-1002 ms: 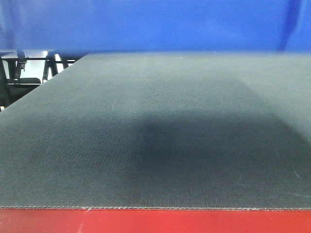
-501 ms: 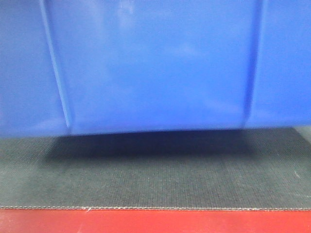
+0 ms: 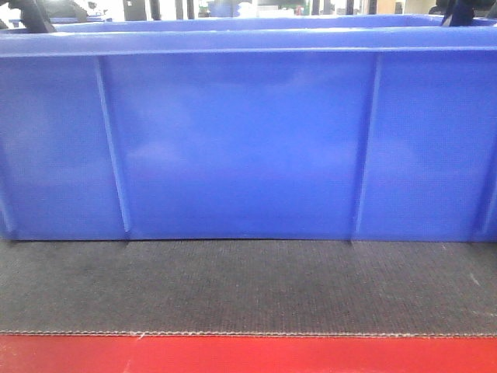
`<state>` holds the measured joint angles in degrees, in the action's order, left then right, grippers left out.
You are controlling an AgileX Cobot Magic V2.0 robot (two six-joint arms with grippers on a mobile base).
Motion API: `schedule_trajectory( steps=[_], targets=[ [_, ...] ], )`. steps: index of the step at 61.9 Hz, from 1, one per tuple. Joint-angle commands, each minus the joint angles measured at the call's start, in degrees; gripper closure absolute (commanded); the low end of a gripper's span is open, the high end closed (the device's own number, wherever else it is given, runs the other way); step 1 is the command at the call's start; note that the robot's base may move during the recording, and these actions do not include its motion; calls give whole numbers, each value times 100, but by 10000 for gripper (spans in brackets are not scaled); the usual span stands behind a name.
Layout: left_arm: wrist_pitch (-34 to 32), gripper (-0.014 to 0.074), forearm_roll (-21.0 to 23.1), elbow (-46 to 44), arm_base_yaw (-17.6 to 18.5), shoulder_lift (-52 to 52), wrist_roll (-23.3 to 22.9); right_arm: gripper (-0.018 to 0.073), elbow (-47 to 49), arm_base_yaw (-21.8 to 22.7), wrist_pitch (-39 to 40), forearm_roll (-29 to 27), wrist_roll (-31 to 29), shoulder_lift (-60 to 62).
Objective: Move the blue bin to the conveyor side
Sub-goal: 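Lower the held blue bin onto the grey conveyor belt surface, then open both grippers and release the blue bin rims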
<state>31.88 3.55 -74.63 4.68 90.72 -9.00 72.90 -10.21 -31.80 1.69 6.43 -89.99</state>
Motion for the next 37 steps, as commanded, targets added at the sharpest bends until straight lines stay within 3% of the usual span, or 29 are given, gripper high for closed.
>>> schedule_trajectory(
  steps=[1,8,14,19,27,33,37],
  targets=[
    [-472,616,32,-69,-25,-53,-1,637,74,23,286,142,-130,-25],
    [-472,611,32,-69,-25,-55,-1,637,74,23,365,142,-130,-25],
    [-472,540,32,-69,-25,-55,-1,625,74,23,413,142,-130,-25],
    [-472,388,32,-69,-25,-55,-1,529,74,23,413,142,-130,-25],
    [-534,143,-68,-69,-25,-55,-1,247,74,23,413,142,-130,-25],
    [-559,38,-218,-110,-25,-55,-1,97,145,23,346,142,-130,-2],
    [-546,23,-320,-173,-25,-55,-1,64,253,23,220,142,-130,-2]
  ],
)
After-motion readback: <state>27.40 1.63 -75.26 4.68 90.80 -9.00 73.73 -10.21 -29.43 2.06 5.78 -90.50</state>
